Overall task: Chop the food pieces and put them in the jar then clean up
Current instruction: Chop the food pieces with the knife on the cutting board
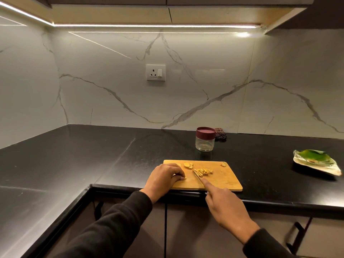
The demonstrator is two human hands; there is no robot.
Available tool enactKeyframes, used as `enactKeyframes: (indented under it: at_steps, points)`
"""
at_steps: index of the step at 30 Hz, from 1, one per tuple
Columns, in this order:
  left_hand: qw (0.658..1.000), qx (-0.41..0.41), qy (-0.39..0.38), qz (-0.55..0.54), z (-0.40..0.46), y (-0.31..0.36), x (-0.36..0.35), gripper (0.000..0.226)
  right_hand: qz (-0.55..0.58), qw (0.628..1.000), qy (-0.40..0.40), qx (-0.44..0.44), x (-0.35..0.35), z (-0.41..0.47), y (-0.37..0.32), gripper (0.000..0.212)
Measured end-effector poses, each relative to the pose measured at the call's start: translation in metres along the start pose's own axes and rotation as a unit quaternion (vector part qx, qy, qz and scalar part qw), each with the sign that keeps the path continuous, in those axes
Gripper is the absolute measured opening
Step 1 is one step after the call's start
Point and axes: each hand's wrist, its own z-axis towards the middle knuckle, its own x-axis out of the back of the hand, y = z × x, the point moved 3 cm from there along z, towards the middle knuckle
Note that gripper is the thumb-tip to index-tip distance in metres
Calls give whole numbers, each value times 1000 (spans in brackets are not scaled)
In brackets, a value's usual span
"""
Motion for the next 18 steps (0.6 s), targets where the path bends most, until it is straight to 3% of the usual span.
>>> enactKeyframes:
  at_steps: [18]
  points:
    - [1000,-6,7,5,1,0,2,11,34,998,-39,44,-13,11,-27,55]
